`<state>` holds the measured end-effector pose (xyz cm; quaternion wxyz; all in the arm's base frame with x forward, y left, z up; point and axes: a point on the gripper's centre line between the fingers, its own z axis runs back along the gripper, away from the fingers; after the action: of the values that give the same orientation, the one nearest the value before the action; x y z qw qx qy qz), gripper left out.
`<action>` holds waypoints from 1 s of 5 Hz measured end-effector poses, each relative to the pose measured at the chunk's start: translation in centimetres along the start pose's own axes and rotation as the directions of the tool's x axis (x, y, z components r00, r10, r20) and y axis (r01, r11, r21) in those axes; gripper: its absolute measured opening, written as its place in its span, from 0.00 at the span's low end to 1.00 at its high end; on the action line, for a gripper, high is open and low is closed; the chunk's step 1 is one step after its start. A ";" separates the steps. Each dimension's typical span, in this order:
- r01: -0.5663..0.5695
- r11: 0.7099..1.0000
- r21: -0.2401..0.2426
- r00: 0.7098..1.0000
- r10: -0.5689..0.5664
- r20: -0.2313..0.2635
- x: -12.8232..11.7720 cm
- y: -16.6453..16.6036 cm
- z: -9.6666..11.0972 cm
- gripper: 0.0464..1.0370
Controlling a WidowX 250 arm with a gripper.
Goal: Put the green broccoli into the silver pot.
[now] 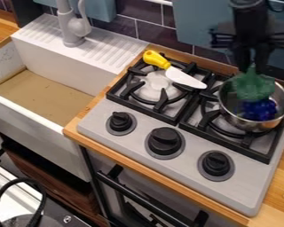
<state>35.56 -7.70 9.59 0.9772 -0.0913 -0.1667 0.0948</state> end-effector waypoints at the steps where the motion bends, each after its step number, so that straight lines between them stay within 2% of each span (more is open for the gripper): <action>1: -0.030 0.999 -0.015 0.998 0.030 0.047 1.0 -0.3 -0.4 0.16; 2: -0.024 1.000 0.008 0.999 0.024 0.028 0.8 -0.1 -1.2 0.19; 3: -0.011 0.999 0.036 1.000 0.011 0.007 0.1 0.5 -1.5 0.44; 4: 0.025 0.999 0.035 0.999 -0.024 -0.047 -0.9 1.4 -1.8 0.74; 5: 0.023 0.999 0.028 0.996 -0.020 -0.090 -1.1 2.2 -1.0 0.96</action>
<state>34.60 -5.94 7.83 0.9859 -0.0795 -0.1222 0.0824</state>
